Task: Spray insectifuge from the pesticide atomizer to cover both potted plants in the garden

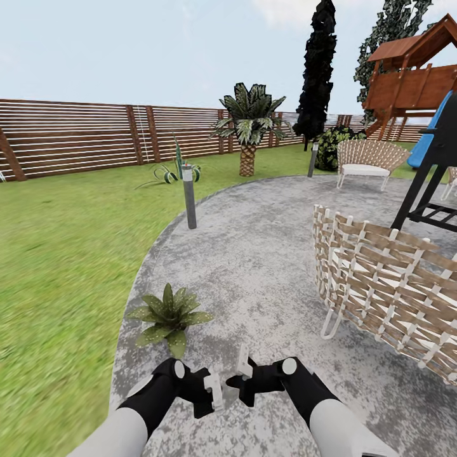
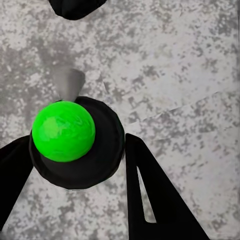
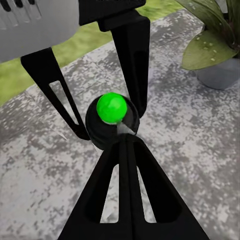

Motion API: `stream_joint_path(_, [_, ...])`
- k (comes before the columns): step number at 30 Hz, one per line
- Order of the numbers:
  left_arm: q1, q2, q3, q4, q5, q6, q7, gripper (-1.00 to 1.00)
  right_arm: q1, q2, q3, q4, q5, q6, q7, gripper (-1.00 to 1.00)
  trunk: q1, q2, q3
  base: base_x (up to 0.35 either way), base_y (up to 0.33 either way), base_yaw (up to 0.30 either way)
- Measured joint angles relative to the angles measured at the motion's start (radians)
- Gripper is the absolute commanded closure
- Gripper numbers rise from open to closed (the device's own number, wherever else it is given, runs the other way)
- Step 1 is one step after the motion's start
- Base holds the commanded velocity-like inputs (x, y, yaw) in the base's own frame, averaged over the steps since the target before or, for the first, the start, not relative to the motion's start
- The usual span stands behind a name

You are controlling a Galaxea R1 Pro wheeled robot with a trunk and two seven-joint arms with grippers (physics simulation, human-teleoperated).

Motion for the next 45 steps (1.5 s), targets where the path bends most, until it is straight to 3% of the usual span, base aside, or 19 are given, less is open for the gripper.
stream_joint_path(22, [0.000,-0.018,-0.005,0.002,0.009,-0.006,-0.002,1.00,0.000,0.000,0.000,0.001,0.000,0.000,0.000,1.00,0.000,0.000,0.000,0.000,0.000,0.000])
stream_joint_path(34, [0.000,-0.015,-0.004,0.000,0.009,-0.005,-0.001,1.00,0.000,0.000,0.000,0.001,0.000,0.000,0.000,1.00,0.000,0.000,0.000,0.000,0.000,0.000])
stream_joint_path(38, [0.001,0.011,-0.003,0.001,0.008,-0.006,0.001,1.00,0.000,0.000,0.000,0.001,0.000,0.000,0.000,1.00,0.000,0.000,0.000,0.000,0.000,0.000])
stream_joint_path(43, [0.018,0.125,-0.001,0.043,0.001,-0.007,0.002,1.00,0.000,0.000,0.000,0.003,0.000,-0.002,0.000,1.00,0.000,0.000,0.000,0.000,0.000,0.000])
stream_joint_path(45, [0.024,0.152,0.001,0.083,0.003,-0.007,0.009,1.00,0.000,0.000,0.001,0.003,0.001,-0.003,0.001,1.00,0.000,0.000,0.000,0.000,0.000,0.000])
